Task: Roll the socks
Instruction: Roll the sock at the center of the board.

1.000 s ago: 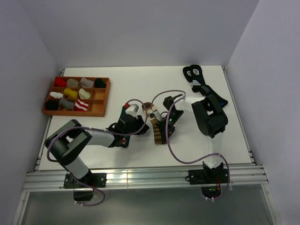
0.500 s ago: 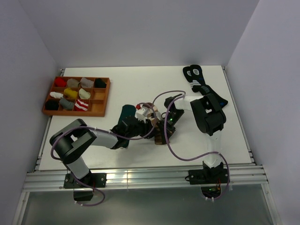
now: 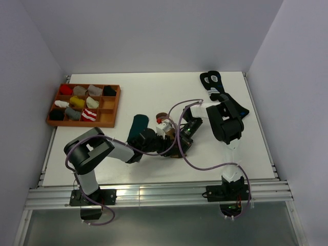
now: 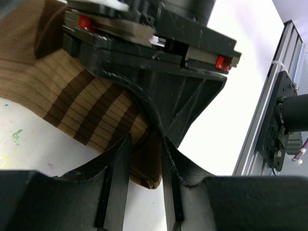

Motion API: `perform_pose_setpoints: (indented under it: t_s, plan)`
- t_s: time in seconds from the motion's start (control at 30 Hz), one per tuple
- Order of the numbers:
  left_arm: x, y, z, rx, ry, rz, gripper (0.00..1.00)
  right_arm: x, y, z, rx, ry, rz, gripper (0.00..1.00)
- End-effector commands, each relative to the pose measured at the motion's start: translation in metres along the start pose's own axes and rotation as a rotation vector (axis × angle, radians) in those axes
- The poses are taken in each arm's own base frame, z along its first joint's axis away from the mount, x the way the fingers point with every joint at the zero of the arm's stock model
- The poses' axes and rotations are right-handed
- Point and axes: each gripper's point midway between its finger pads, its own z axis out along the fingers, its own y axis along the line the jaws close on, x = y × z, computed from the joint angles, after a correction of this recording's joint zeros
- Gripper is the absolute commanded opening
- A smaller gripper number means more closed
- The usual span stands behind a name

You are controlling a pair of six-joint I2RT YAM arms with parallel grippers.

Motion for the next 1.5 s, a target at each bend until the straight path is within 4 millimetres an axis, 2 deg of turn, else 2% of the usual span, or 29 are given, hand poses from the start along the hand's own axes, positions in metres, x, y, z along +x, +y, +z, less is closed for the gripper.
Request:
perform_pose_setpoints:
  t_s: [0.0,0.37,0.53,0.83,0.93,1.07,1.17,1.3,1.47]
  plan:
    - [-0.014,-0.018,0.007,0.075,-0.029,0.047,0.36,0.001,-0.005,-0.006,-0.012,0.017,-0.013,0.12]
    - [-0.003,-0.017,0.009,0.091,0.015,0.045,0.43,0.0,-0.009,-0.006,-0.036,0.012,0.017,0.12]
    - [0.001,-0.015,0.009,0.087,0.029,0.043,0.43,-0.001,-0.009,-0.007,-0.047,0.014,0.021,0.12]
    - [0.01,-0.008,0.012,0.063,0.055,0.023,0.32,0.0,-0.012,-0.007,-0.058,0.015,0.03,0.12]
    - [0.01,-0.005,0.013,0.045,0.063,0.013,0.21,-0.001,-0.013,-0.007,-0.049,0.009,0.026,0.13]
    - [0.017,0.003,0.014,-0.018,0.098,-0.042,0.0,-0.003,-0.017,-0.009,-0.011,-0.012,0.016,0.19]
    - [0.02,0.006,0.014,-0.064,0.107,-0.077,0.0,-0.005,-0.019,-0.012,0.033,-0.028,-0.009,0.28]
    - [0.034,0.009,0.012,-0.113,0.164,-0.123,0.0,-0.009,-0.019,-0.019,0.088,-0.051,-0.03,0.34]
    - [0.039,0.017,0.011,-0.176,0.192,-0.154,0.0,-0.012,-0.014,-0.029,0.13,-0.077,-0.07,0.43]
